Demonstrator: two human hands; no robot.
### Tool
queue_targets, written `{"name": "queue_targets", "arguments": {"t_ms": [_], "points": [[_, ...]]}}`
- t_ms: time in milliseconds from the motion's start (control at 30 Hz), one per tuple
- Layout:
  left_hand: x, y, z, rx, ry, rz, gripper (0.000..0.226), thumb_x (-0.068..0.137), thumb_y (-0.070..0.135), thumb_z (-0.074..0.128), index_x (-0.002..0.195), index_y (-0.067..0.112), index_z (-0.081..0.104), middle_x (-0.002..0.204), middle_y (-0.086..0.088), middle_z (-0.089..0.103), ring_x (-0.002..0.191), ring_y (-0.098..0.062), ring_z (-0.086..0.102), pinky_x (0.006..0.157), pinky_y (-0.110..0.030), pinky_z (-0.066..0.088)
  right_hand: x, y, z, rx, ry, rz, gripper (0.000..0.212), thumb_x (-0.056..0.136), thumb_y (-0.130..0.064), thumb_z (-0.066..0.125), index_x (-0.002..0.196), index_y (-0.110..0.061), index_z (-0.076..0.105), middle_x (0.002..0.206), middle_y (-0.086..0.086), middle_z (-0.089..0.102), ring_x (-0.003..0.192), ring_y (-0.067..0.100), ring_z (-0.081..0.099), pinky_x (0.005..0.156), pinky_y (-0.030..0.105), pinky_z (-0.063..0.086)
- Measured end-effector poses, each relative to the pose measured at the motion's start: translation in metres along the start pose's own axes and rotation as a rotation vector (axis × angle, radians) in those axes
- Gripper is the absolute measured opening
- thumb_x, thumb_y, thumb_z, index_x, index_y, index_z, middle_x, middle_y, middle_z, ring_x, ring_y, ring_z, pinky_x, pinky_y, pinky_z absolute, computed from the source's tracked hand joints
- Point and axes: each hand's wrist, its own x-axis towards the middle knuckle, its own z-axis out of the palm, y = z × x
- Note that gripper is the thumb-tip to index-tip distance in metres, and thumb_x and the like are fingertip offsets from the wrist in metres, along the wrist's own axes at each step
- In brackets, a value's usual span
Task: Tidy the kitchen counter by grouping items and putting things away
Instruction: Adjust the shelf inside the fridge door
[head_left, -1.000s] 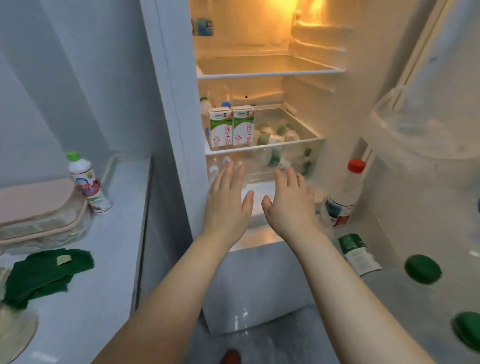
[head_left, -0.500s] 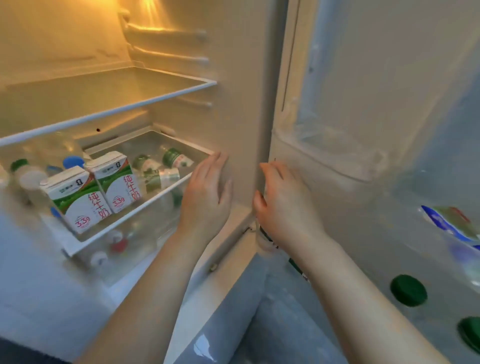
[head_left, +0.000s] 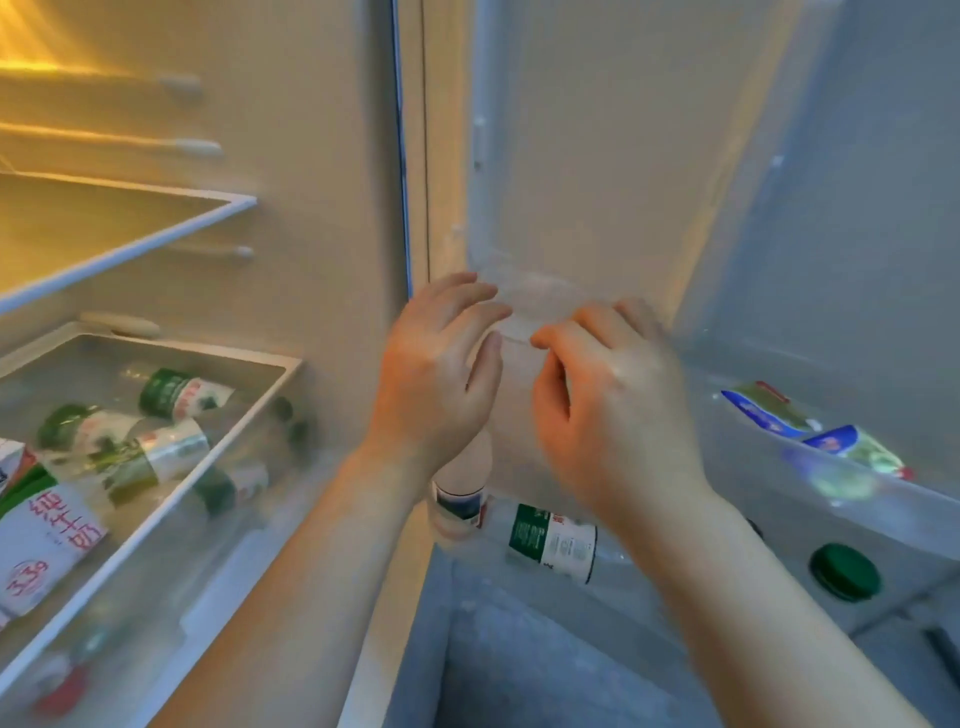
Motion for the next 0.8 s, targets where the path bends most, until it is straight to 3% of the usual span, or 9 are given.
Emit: {"name": "queue_targets", "arguments": {"t_ms": [167, 300, 433, 633, 800], "points": [[0.009, 0.013, 0.013, -0.076, -0.048, 0.119, 0.023, 0.086, 0.007, 0.047, 0.086, 0.002, 0.070, 0.084, -0.009, 0.068, 0.088, -0.020, 0.058, 0.087, -0.038, 0.045, -0.001, 0.017, -0.008, -0.086, -0.049, 0.108, 0.013, 0.071, -0.001, 0.052, 0.072, -0.002, 0.064, 0.070, 0.012, 0.058, 0.070, 0.033, 0.052, 0.056, 0.039, 0.045], [0.016, 0.024, 0.016, -0.116, -0.073, 0.156, 0.024, 0.085, 0.009, 0.047, 0.084, 0.002, 0.070, 0.079, -0.009, 0.068, 0.080, -0.022, 0.059, 0.074, -0.034, 0.045, 0.004, 0.022, -0.023, -0.121, -0.078, 0.214, 0.013, 0.075, -0.008, 0.053, 0.076, -0.005, 0.066, 0.075, 0.011, 0.060, 0.074, 0.035, 0.056, 0.058, 0.037, 0.048], [0.024, 0.037, 0.020, -0.133, -0.105, 0.179, 0.024, 0.084, 0.009, 0.047, 0.083, 0.002, 0.070, 0.076, -0.008, 0.068, 0.072, -0.026, 0.064, 0.065, -0.036, 0.046, 0.011, 0.042, -0.046, -0.277, -0.244, 0.460, 0.015, 0.088, -0.015, 0.053, 0.092, -0.013, 0.067, 0.095, 0.005, 0.062, 0.092, 0.029, 0.056, 0.076, 0.039, 0.047], [0.031, 0.050, 0.025, -0.203, -0.206, 0.186, 0.022, 0.084, 0.014, 0.050, 0.086, 0.005, 0.071, 0.085, -0.006, 0.068, 0.082, -0.025, 0.063, 0.069, -0.036, 0.045, 0.009, 0.074, -0.076, -0.287, -0.389, 0.687, 0.020, 0.086, -0.011, 0.054, 0.089, -0.022, 0.070, 0.095, 0.002, 0.069, 0.092, 0.030, 0.062, 0.078, 0.034, 0.050], [0.041, 0.064, 0.028, -0.269, -0.292, 0.183, 0.026, 0.083, 0.021, 0.049, 0.091, 0.010, 0.072, 0.090, -0.002, 0.068, 0.090, -0.020, 0.061, 0.078, -0.031, 0.044, 0.004, 0.091, -0.092, -0.285, -0.542, 0.721, 0.016, 0.085, -0.013, 0.060, 0.085, -0.025, 0.071, 0.093, -0.001, 0.070, 0.086, 0.021, 0.061, 0.070, 0.027, 0.043]]}}
